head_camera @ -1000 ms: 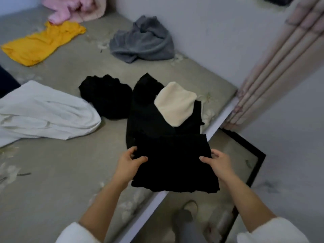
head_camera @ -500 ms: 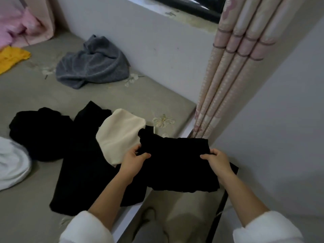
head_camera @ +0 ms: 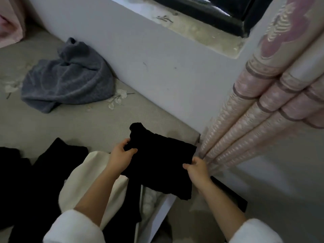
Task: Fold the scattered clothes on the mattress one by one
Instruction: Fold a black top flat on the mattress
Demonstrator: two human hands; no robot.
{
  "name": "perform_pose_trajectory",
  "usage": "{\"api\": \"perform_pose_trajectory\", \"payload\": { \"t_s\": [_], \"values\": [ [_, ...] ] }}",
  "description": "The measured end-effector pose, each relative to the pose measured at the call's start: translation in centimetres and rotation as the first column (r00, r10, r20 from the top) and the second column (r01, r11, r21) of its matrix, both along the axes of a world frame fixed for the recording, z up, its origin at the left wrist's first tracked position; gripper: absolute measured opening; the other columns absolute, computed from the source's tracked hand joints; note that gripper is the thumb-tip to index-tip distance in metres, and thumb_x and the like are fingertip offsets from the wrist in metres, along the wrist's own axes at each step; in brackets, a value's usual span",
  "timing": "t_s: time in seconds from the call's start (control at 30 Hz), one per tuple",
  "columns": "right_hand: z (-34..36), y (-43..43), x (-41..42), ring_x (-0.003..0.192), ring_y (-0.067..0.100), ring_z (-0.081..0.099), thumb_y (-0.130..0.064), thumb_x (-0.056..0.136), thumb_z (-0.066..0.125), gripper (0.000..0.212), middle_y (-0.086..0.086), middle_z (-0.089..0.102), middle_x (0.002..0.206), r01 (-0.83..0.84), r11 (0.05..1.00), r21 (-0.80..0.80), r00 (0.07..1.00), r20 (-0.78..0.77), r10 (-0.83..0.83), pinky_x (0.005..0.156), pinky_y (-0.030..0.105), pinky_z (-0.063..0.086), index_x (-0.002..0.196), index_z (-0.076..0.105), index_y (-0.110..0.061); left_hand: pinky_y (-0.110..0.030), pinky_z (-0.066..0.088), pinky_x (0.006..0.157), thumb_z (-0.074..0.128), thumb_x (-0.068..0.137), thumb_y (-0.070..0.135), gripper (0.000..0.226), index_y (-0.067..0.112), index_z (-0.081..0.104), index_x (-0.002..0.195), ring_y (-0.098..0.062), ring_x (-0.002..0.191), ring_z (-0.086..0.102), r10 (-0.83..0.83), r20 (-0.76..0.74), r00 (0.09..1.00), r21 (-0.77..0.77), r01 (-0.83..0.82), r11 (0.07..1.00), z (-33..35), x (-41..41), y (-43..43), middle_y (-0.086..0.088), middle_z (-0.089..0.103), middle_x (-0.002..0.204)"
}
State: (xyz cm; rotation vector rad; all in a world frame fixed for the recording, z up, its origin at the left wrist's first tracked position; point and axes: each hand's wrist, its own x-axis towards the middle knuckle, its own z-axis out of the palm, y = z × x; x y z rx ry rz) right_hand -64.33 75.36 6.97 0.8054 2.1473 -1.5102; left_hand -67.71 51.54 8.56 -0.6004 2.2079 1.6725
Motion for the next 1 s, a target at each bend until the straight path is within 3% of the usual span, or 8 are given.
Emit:
{"api": "perform_pose_trajectory", "payload": {
  "t_s": [0.3, 0.43, 0.53, 0.6, 0.67, 0.8, 0.87, 1.0],
  "values": [
    [-4.9, -0.7, -11.9, 0.062, 0.018, 0.049, -0.006, 0.092, 0.058, 0.025, 0.008, 0.05, 0.069, 0.088, 0.996, 0.033, 0.995, -0.055, -0.086, 0.057, 0.024, 0.039, 0.072, 0.044, -0.012, -0.031, 0.05, 0.081, 0.06, 0.089, 0.005, 0.026, 0.019, 0.062, 0.111, -0.017, 0.089, 0.064, -0.121, -0.029, 0.992, -0.122, 0.116, 0.986, -3.8, -15.7, 0.5, 0.0, 0.066, 0.097],
    [-8.0, -0.1, -14.7, 0.062, 0.017, 0.053, -0.007, 0.092, 0.059, 0.018, 0.007, 0.055, 0.07, 0.176, 0.984, 0.03, 0.981, -0.094, -0.172, 0.05, 0.015, 0.04, 0.077, 0.049, -0.009, -0.029, 0.051, 0.081, 0.064, 0.086, 0.004, 0.029, 0.019, 0.061, 0.111, -0.016, 0.087, 0.063, -0.092, -0.089, 0.992, -0.151, 0.078, 0.986, -5.6, -21.5, 1.0, 0.0, 0.065, 0.096],
    [-10.8, 0.2, -15.7, 0.065, 0.017, 0.054, -0.01, 0.094, 0.057, 0.011, 0.006, 0.057, 0.074, 0.247, 0.968, 0.037, 0.967, -0.074, -0.244, 0.053, 0.02, 0.039, 0.084, 0.052, -0.009, -0.035, 0.047, 0.093, 0.064, 0.087, 0.008, 0.041, 0.016, 0.053, 0.126, -0.024, 0.106, 0.059, 0.007, -0.132, 0.991, -0.243, -0.04, 0.969, -9.1, -23.9, 1.3, -0.007, 0.062, 0.113],
    [-12.6, 0.6, -15.9, 0.07, 0.013, 0.054, -0.014, 0.093, 0.059, 0.009, 0.005, 0.059, 0.085, 0.232, 0.97, 0.069, 0.973, -0.002, -0.233, 0.055, 0.018, 0.039, 0.097, 0.052, -0.01, -0.042, 0.037, 0.103, 0.063, 0.089, 0.017, 0.062, 0.016, 0.034, 0.144, -0.031, 0.125, 0.045, -0.023, -0.09, 0.996, -0.428, -0.018, 0.904, -12.2, -23.8, 1.6, -0.014, 0.049, 0.136],
    [-14.3, 0.9, -15.4, 0.082, 0.013, 0.057, -0.022, 0.091, 0.064, 0.031, 0.003, 0.06, 0.101, 0.151, 0.987, 0.055, 0.978, 0.137, -0.158, 0.067, 0.022, 0.045, 0.116, 0.05, -0.012, -0.05, 0.024, 0.11, 0.059, 0.091, 0.029, 0.071, 0.02, 0.021, 0.15, -0.034, 0.139, 0.022, -0.142, 0.003, 0.99, -0.581, 0.118, 0.805, -14.8, -22.3, 2.3, -0.014, 0.025, 0.153],
    [-17.3, 0.5, -13.6, 0.106, 0.019, 0.058, -0.032, 0.085, 0.07, 0.058, -0.001, 0.058, 0.119, 0.121, 0.992, -0.026, 0.952, 0.287, -0.109, 0.09, 0.029, 0.048, 0.133, 0.047, -0.01, -0.055, 0.01, 0.114, 0.041, 0.095, 0.051, 0.068, 0.041, 0.003, 0.15, -0.028, 0.146, -0.011, -0.486, 0.205, 0.85, -0.687, 0.479, 0.547, -18.7, -17.8, 3.8, 0.001, -0.013, 0.16],
    [-17.9, 0.1, -13.3, 0.099, 0.017, 0.06, -0.027, 0.088, 0.068, 0.048, 0.0, 0.062, 0.111, 0.124, 0.991, -0.048, 0.949, 0.298, -0.104, 0.086, 0.025, 0.048, 0.131, 0.053, -0.01, -0.056, 0.006, 0.115, 0.032, 0.096, 0.056, 0.067, 0.043, -0.007, 0.149, -0.029, 0.145, -0.016, -0.548, 0.336, 0.766, -0.658, 0.607, 0.445, -20.0, -16.6, 4.0, 0.002, -0.02, 0.159],
    [-18.0, -0.3, -12.8, 0.094, 0.015, 0.058, -0.028, 0.091, 0.063, 0.041, 0.002, 0.062, 0.108, -0.05, 0.995, 0.087, 0.967, 0.254, 0.026, 0.072, 0.018, 0.045, 0.127, 0.054, -0.01, -0.052, 0.005, 0.116, 0.03, 0.098, 0.053, 0.068, 0.04, -0.014, 0.148, -0.027, 0.146, -0.016, -0.53, 0.396, 0.75, -0.619, 0.645, 0.449, -20.1, -15.8, 3.9, -0.001, -0.017, 0.159]
  ]
}}
